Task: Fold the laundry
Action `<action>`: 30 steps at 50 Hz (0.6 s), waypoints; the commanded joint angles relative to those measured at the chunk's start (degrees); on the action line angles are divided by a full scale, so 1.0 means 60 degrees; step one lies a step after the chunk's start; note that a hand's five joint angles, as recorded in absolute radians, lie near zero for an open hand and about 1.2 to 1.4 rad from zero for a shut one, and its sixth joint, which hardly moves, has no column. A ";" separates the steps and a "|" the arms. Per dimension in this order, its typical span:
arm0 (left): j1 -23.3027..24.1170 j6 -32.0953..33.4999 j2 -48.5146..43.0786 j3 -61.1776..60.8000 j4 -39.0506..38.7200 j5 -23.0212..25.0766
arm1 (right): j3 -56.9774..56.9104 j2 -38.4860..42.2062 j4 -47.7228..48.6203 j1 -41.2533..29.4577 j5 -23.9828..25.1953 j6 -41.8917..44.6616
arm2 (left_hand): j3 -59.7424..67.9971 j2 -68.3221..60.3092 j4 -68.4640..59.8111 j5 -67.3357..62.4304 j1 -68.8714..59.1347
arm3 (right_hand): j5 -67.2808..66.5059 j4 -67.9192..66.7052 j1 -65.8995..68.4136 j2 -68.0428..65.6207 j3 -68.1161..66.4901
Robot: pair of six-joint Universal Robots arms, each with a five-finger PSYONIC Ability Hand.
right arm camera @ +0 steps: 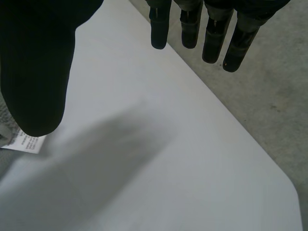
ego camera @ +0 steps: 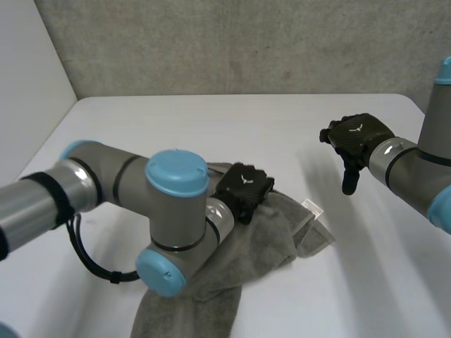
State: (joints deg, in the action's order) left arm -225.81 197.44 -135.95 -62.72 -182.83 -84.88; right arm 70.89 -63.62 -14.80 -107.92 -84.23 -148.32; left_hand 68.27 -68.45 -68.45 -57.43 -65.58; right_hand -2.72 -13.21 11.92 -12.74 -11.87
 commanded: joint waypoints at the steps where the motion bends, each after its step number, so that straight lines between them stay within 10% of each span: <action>1: -0.0026 0.0535 0.2014 -0.0765 -0.0071 -0.0412 | 0.0036 0.0115 -0.0126 -0.0148 0.0442 -0.0211 | 0.1955 -0.1926 -0.1925 -0.2095 -0.2403 | 0.0454 0.0534 -0.0319 0.0457 0.0312; 19: -0.0656 0.2337 0.6516 -0.3594 -0.0114 -0.0721 | -0.0169 0.2034 -0.0009 -0.2141 0.3242 -0.3961 | 0.1955 -0.1926 -0.1925 -0.2095 -0.2403 | 0.0454 0.0534 -0.0319 0.0457 0.0312; 22: -0.1169 0.3070 0.6897 -0.3697 -0.0319 -0.0721 | -0.0506 0.2430 0.0020 -0.2477 0.2832 -0.3800 | 0.1955 -0.1926 -0.1925 -0.2095 -0.2403 | -0.1326 -0.1245 0.1461 -0.1323 -0.1467; 24: -0.1679 0.3551 0.7000 -0.3668 -0.0786 -0.0707 | -0.1540 0.2751 0.0035 -0.2477 0.1420 -0.3669 | 0.1955 -0.1926 -0.1925 -0.2095 -0.2403 | -0.9439 -0.9358 0.9573 -0.9436 -0.9580; 30: -0.2326 0.3876 0.6868 -0.3287 -0.1916 -0.0707 | -0.3494 0.2547 0.0782 -0.2477 -0.1240 -0.2306 | 0.1955 -0.1926 -0.1925 -0.2095 -0.2403 | -1.1213 -1.1132 1.1347 -1.1210 -1.1354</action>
State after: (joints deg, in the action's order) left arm -235.40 218.16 -93.97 -84.78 -187.53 -89.14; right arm 61.30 -47.64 -14.13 -122.93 -76.19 -169.95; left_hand 69.67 -69.66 -69.80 -58.87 -66.73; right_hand -50.33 -62.99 53.48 -63.68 -62.63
